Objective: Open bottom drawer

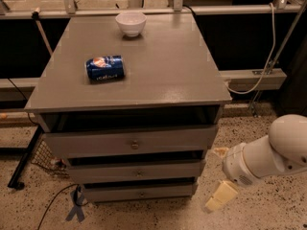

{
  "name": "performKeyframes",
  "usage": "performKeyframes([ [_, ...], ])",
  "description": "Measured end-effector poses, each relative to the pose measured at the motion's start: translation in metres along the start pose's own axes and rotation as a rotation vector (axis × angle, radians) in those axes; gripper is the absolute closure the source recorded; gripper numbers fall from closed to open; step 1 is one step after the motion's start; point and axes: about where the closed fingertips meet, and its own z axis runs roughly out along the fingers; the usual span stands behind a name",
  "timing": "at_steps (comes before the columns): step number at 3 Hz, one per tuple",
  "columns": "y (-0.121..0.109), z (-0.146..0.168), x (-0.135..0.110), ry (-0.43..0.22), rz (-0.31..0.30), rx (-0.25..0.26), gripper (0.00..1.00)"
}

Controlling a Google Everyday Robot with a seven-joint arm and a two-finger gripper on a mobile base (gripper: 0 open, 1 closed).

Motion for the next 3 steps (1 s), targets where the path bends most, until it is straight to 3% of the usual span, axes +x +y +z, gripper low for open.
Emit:
performKeyframes([
  [1,-0.0012,0.0540,-0.0072,-0.102,0.001,-0.020,0.00],
  [3,0.0008,0.0636,-0.0033,-0.108,0.000,-0.045,0.00],
])
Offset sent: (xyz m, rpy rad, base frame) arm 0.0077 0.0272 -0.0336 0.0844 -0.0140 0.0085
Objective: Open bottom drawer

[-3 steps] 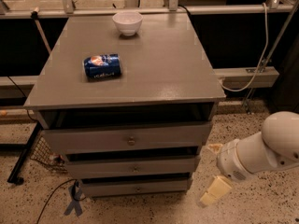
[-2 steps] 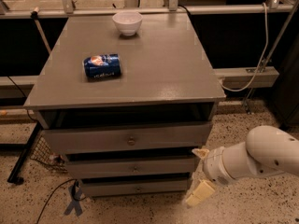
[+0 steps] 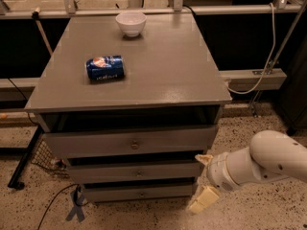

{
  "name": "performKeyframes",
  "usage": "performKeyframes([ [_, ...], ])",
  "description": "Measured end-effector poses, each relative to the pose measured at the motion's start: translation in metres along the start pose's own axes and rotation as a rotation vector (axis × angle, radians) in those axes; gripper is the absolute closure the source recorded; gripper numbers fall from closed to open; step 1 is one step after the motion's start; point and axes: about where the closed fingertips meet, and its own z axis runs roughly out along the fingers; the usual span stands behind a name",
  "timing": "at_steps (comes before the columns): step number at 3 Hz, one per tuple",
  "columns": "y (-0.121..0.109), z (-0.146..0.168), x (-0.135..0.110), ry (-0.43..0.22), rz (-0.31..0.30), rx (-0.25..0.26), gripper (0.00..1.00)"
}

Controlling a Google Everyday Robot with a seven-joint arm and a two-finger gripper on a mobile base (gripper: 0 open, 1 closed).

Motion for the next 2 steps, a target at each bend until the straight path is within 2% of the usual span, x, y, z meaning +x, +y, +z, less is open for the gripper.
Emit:
performKeyframes([
  [1,0.006,0.035,0.019,0.003,-0.014,-0.055,0.00],
  [2,0.011,0.088,0.044,0.016,-0.040,-0.109,0.00],
])
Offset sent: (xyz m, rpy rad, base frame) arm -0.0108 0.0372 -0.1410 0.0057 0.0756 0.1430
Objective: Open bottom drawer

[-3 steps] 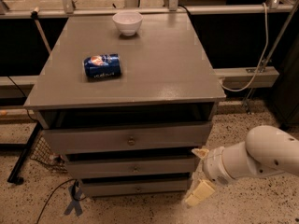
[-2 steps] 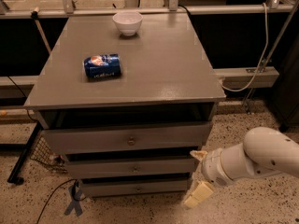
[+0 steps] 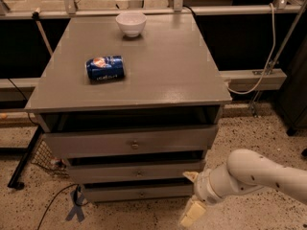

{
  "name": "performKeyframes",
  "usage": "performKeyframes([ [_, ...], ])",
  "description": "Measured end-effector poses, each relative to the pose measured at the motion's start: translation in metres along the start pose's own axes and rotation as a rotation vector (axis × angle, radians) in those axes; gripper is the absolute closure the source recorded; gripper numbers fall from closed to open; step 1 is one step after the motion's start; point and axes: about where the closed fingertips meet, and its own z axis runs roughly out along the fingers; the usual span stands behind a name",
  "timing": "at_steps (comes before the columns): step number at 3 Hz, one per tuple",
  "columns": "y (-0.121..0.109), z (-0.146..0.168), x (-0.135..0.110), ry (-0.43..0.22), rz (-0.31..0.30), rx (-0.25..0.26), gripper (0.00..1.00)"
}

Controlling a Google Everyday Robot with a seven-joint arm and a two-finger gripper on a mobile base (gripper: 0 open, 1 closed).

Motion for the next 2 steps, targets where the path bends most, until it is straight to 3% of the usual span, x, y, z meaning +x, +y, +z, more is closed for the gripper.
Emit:
performKeyframes([
  [2,-0.011,0.079,0.033,-0.038,0.000,-0.042,0.00],
])
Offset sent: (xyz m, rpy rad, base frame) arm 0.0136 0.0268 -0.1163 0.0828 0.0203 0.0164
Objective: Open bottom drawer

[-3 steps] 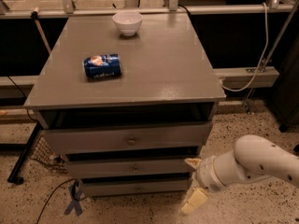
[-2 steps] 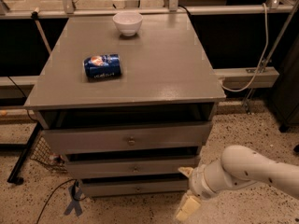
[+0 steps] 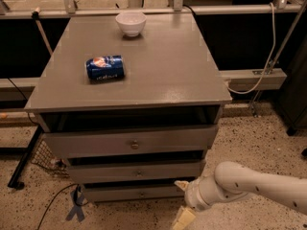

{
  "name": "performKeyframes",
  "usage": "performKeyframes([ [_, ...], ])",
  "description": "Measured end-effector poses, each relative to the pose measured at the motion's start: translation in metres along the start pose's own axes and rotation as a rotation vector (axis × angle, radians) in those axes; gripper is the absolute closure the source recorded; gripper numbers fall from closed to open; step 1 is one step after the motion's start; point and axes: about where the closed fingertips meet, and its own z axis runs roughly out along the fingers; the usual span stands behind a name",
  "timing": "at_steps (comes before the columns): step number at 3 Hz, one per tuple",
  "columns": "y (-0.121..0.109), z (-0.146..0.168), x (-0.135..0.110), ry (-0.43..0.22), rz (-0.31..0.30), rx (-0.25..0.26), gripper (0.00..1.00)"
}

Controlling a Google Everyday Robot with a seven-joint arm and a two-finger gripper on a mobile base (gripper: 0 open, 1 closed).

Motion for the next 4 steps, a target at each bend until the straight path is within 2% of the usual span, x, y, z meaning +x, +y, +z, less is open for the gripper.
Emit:
performKeyframes([
  [1,0.000,0.000,0.000,0.000,0.000,0.000,0.00],
  [2,0.001,0.024,0.017,0.025,-0.001,-0.034,0.00],
  [3,-0.005,0.054,0.042,0.032,-0.008,-0.055,0.00],
  [4,-0.025,0.112,0.075,0.013,-0.018,-0.044,0.00],
])
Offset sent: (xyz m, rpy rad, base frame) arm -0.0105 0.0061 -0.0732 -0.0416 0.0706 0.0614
